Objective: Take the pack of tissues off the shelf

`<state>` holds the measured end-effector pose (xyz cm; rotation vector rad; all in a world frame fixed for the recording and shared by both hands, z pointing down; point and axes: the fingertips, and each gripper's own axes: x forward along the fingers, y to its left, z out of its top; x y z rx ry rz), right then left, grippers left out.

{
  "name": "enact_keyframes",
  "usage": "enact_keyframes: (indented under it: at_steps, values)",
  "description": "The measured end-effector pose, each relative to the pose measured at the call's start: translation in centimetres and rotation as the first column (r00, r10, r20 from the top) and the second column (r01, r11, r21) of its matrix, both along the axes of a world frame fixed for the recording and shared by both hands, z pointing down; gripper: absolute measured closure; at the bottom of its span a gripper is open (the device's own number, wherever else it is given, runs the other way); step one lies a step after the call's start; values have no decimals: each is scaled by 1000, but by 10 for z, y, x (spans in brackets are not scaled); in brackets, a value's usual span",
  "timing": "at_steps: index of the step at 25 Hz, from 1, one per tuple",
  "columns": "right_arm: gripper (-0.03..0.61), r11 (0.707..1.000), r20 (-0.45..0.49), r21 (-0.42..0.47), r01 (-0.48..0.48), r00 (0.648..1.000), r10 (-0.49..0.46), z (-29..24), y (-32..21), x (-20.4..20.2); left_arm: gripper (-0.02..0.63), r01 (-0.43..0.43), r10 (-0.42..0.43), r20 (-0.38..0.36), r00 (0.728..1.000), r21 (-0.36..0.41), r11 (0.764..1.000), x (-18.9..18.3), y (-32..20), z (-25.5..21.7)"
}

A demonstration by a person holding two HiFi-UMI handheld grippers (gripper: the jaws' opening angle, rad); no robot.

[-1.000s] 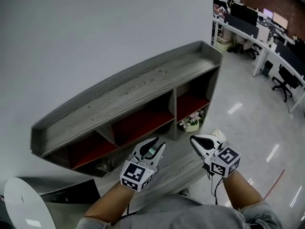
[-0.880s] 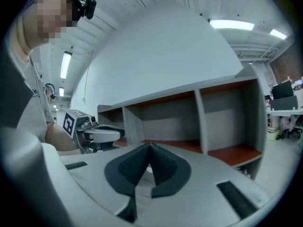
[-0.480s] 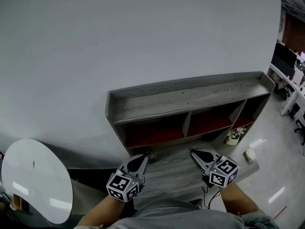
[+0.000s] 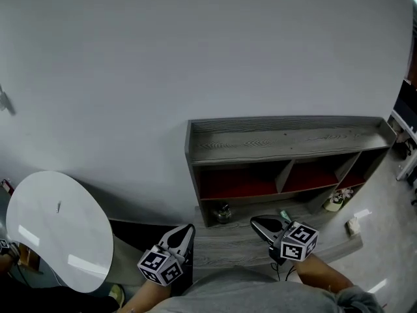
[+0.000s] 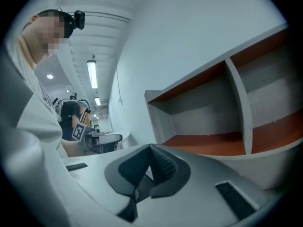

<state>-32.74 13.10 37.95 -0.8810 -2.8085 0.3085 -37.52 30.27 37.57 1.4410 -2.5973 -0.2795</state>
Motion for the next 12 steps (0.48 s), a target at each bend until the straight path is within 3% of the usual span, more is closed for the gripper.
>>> enact_keyframes:
  at_steps: [5, 12]
  values:
    - [568, 999, 13, 45, 31, 999, -32, -5, -5, -6, 604, 30, -30, -3, 1000, 16, 999, -3, -2, 0]
    - [569, 997, 11, 69, 25, 1000, -25, -6, -18, -8, 604, -17, 17, 16, 1000, 25, 1000, -5, -27, -10]
